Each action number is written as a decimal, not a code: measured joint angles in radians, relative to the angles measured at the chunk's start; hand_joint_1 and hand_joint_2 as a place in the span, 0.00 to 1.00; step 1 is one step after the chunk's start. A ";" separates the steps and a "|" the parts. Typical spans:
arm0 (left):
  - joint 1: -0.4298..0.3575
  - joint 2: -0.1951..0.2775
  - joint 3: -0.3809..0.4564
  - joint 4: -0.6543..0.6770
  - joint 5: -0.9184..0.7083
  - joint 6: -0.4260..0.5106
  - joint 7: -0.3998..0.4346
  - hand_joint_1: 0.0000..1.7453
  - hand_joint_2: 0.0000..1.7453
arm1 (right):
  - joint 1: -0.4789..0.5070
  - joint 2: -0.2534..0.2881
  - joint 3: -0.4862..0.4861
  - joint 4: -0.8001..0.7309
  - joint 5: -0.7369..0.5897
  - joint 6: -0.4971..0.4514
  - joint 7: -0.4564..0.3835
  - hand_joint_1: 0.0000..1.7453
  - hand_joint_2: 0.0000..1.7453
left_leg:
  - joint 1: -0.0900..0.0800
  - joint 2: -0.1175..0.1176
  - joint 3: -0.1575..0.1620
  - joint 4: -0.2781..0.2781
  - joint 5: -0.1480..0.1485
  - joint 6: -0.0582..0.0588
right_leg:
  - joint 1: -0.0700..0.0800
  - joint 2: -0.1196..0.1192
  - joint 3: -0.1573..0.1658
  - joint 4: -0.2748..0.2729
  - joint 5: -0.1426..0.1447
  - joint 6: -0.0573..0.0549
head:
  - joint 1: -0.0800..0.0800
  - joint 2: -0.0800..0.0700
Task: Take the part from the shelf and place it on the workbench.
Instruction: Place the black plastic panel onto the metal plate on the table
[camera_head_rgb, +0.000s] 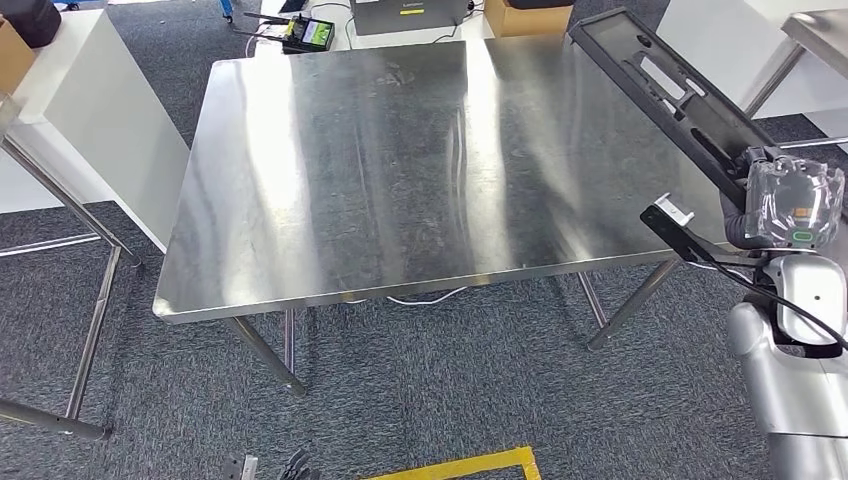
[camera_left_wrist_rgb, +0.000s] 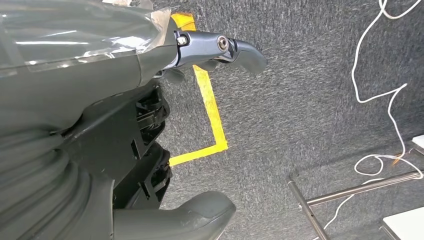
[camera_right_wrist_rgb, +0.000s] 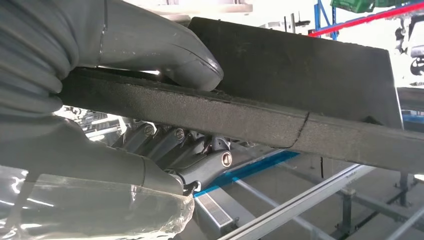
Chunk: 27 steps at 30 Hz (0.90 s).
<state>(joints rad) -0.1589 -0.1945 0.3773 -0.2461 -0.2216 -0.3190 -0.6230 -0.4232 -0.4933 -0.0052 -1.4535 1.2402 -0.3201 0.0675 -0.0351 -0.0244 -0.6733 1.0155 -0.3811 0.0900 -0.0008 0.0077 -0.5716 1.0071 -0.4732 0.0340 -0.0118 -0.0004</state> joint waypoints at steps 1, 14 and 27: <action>0.000 0.001 0.000 0.000 0.000 0.001 -0.002 0.00 1.00 | -0.002 0.001 0.000 0.004 0.002 0.000 -0.003 1.00 1.00 | 0.000 0.000 0.000 0.000 0.000 0.000 | 0.000 0.000 0.000 0.000 0.000 0.000 | 0.000 0.000; -0.002 0.013 -0.015 0.000 -0.009 0.013 -0.009 0.00 1.00 | -0.083 0.065 0.047 0.074 0.046 0.000 -0.034 1.00 1.00 | 0.001 -0.002 0.026 -0.023 -0.008 0.029 | -0.005 0.001 -0.018 0.071 -0.019 0.010 | 0.003 0.000; 0.001 0.020 -0.021 0.000 0.005 0.017 -0.006 0.00 1.00 | -0.173 0.133 0.122 0.180 0.070 -0.005 -0.041 1.00 1.00 | 0.024 0.004 0.011 0.020 -0.026 -0.040 | -0.045 0.003 -0.003 0.025 -0.013 0.023 | 0.006 0.000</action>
<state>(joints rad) -0.1579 -0.1746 0.3565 -0.2461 -0.2163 -0.3016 -0.6291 -0.5959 -0.3602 0.1166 -1.2737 1.3106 -0.3250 0.0268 -0.0107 -0.0206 -0.6619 1.0356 -0.4074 0.0503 -0.0462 0.0107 -0.5749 1.0324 -0.4861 0.0574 -0.0061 -0.0004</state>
